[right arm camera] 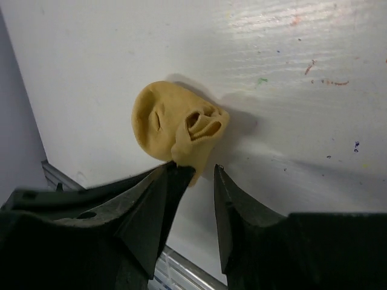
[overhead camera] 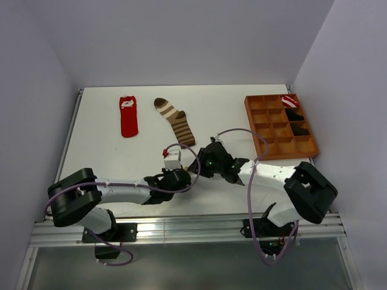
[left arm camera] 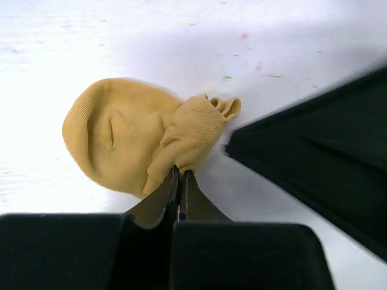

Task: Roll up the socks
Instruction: Roll the sock at the center of the board.

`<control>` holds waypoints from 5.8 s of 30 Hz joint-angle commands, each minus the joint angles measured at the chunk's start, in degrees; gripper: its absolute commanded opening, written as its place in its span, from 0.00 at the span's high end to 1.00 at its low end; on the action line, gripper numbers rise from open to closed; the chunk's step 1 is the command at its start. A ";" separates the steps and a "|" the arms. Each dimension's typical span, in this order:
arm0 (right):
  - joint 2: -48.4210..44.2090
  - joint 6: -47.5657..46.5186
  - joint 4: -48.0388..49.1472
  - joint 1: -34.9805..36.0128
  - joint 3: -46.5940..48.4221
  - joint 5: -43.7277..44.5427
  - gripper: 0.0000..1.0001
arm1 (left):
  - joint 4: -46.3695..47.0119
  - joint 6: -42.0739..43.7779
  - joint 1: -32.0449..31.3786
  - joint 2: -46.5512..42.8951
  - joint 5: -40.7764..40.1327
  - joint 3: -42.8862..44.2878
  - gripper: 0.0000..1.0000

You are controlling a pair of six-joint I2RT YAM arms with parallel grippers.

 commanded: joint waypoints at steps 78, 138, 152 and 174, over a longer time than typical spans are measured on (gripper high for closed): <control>18.25 -6.59 -22.31 1.31 23.78 0.13 1.00 | 9.81 19.99 1.56 -9.71 1.60 -4.80 0.41; -4.95 -1.85 13.10 -6.08 -2.22 -2.78 0.34 | 7.86 2.88 10.58 -5.55 20.37 -6.11 1.00; 4.61 1.67 27.60 -2.65 -6.54 -4.53 0.34 | 19.65 -9.08 30.53 -10.59 47.97 -15.07 1.00; 18.16 2.46 27.17 -1.15 -1.00 -6.38 0.50 | 30.65 -15.42 33.80 2.86 55.82 -18.33 1.00</control>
